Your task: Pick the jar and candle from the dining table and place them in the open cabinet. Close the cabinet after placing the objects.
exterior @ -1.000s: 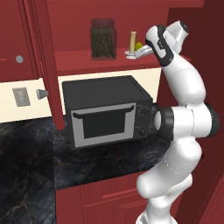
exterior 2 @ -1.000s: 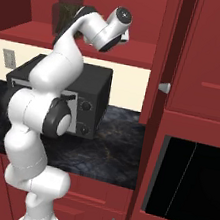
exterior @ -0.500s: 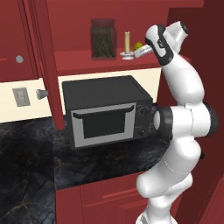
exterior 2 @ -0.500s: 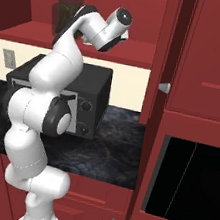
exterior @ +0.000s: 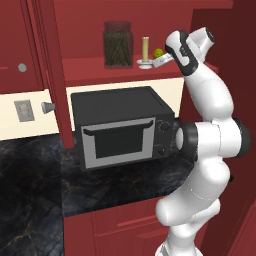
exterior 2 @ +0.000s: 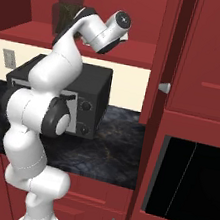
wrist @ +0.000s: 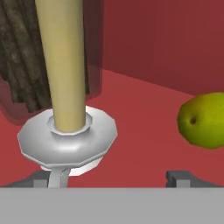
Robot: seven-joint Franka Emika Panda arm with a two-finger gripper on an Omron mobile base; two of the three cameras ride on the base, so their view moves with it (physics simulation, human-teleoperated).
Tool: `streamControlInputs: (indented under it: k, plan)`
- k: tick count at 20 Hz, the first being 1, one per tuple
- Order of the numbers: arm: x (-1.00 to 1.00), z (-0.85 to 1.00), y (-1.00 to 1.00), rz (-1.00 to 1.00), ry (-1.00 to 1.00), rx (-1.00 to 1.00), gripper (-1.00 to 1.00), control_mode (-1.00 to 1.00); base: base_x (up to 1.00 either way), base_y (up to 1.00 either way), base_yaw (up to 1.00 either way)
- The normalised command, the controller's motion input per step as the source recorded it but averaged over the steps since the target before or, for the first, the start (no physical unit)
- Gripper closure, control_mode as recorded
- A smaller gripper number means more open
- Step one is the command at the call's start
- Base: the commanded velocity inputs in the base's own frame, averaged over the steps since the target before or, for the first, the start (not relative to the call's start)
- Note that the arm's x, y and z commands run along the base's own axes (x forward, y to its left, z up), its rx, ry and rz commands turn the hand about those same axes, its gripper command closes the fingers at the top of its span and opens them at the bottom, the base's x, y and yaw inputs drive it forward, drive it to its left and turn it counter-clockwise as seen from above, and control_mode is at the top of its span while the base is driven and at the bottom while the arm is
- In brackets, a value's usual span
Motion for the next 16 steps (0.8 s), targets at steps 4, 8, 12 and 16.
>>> streamControlInputs:
  k: [4, 8, 12, 16]
  plan:
    - [-0.04, 0.00, 0.00, 0.00, 0.00, 0.00, -1.00, -1.00, 0.00, 0.00, 0.00]
    - [-0.08, 0.00, 0.00, 0.00, -0.01, 0.00, -1.00, -1.00, 0.00, 0.00, 0.00]
    - [-0.09, 0.00, 0.00, 0.00, -0.02, 0.00, -1.00, -1.00, 0.00, 0.00, 0.00]
    - [-0.14, 0.00, 0.00, 0.00, -0.04, 0.00, -1.00, -1.00, 0.00, 0.00, 0.00]
